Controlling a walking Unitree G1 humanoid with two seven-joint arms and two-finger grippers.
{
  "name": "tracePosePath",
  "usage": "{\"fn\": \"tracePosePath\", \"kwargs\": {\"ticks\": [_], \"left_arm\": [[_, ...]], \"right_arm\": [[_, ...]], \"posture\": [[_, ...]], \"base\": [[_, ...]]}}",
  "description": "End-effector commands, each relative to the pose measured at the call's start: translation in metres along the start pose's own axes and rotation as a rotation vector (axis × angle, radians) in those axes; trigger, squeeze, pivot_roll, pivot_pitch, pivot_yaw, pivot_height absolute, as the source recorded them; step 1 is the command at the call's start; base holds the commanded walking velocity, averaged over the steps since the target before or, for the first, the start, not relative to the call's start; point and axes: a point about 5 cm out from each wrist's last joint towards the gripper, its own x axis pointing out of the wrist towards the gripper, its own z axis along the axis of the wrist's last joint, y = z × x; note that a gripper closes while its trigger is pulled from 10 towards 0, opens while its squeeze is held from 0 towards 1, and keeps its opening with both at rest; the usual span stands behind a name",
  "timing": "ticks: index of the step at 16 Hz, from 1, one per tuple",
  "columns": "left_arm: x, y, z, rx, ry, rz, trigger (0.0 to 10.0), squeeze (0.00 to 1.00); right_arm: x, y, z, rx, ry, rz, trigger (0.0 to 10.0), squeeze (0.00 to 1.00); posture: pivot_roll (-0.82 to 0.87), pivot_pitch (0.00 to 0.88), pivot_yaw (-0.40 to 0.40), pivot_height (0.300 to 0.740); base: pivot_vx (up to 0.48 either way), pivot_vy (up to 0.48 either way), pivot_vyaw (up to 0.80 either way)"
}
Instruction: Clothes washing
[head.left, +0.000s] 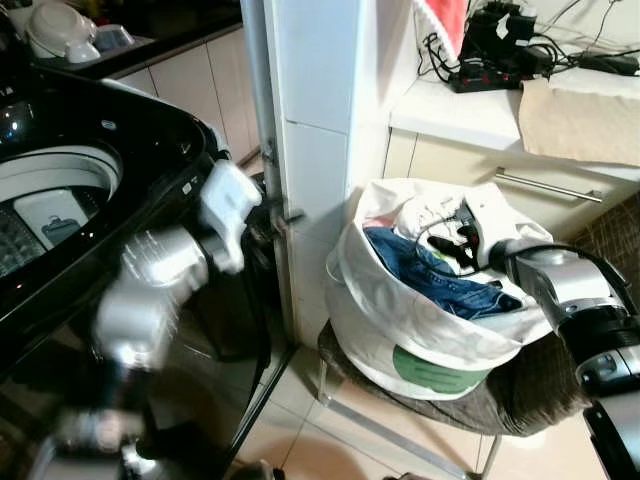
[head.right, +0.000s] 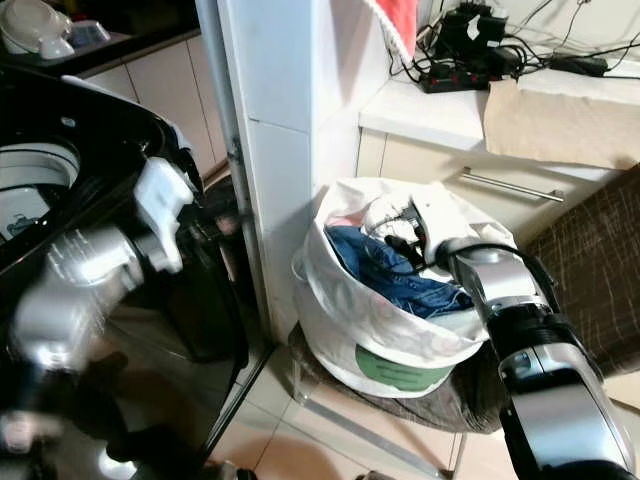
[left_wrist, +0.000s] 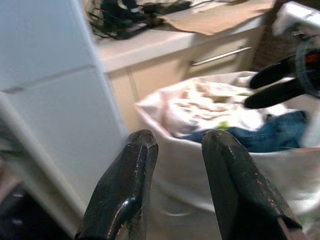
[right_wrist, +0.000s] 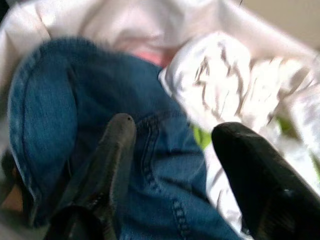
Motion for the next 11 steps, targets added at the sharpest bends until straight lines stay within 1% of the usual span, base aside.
{"fn": "tracePosePath", "kwargs": {"ticks": [1, 2, 3, 4, 5, 7, 8, 9, 10, 11], "left_arm": [[0.0, -0.007, 0.005, -0.017, -0.019, 0.015, 10.0, 0.0], [-0.001, -0.014, 0.001, -0.037, -0.009, 0.039, 10.0, 0.0], [-0.001, -0.019, -0.005, -0.027, 0.01, 0.047, 10.0, 0.0], [-0.002, -0.024, -0.007, -0.034, 0.023, 0.045, 10.0, 0.0], [-0.003, -0.031, -0.005, -0.046, 0.024, 0.021, 10.0, 0.0], [-0.004, -0.038, -0.002, -0.052, 0.024, -0.01, 10.0, 0.0], [-0.004, -0.039, -0.001, -0.051, 0.023, -0.011, 10.0, 0.0], [-0.003, -0.043, 0.004, -0.058, -0.022, -0.013, 10.0, 0.0], [-0.003, -0.044, 0.006, -0.085, -0.055, 0.047, 10.0, 0.0], [-0.004, -0.041, 0.007, -0.108, -0.107, 0.149, 10.0, 0.0]], "right_arm": [[0.001, -0.001, 0.002, -0.02, -0.001, 0.019, 10.0, 1.0], [0.004, -0.002, -0.006, -0.025, 0.035, 0.032, 10.0, 1.0], [0.004, -0.002, -0.014, -0.033, 0.074, 0.037, 10.0, 1.0], [0.005, -0.002, -0.023, -0.048, 0.114, 0.054, 10.0, 1.0], [0.005, -0.001, -0.031, -0.059, 0.157, 0.084, 10.0, 1.0], [0.005, 0.0, -0.04, -0.071, 0.202, 0.114, 10.0, 1.0], [0.005, -0.001, -0.042, -0.091, 0.213, 0.105, 10.0, 1.0], [0.005, -0.006, -0.042, -0.142, 0.203, 0.032, 10.0, 1.0], [0.004, -0.011, -0.032, -0.17, 0.125, -0.033, 10.0, 0.93], [0.002, -0.015, -0.016, -0.156, -0.009, -0.086, 10.0, 0.0]], "posture": [[-0.01, 0.02, 0.061, 0.74], [-0.01, 0.021, 0.061, 0.74], [-0.01, 0.027, 0.058, 0.74], [-0.01, 0.027, 0.058, 0.74], [0.0, 0.033, 0.056, 0.74], [0.0, 0.035, 0.055, 0.74], [0.0, 0.037, 0.054, 0.74], [0.0, 0.037, 0.052, 0.74], [0.01, 0.035, 0.049, 0.74], [0.01, 0.032, 0.035, 0.74]], "base": [[0.0, 0.0, 0.0], [0.0, 0.0, 0.0], [0.0, 0.0, 0.0], [0.0, 0.0, 0.0], [0.0, 0.0, 0.0], [0.0, 0.0, 0.0], [0.0, 0.0, 0.0], [0.0, 0.0, 0.0], [0.0, 0.0, 0.0], [0.0, 0.0, 0.0]]}}
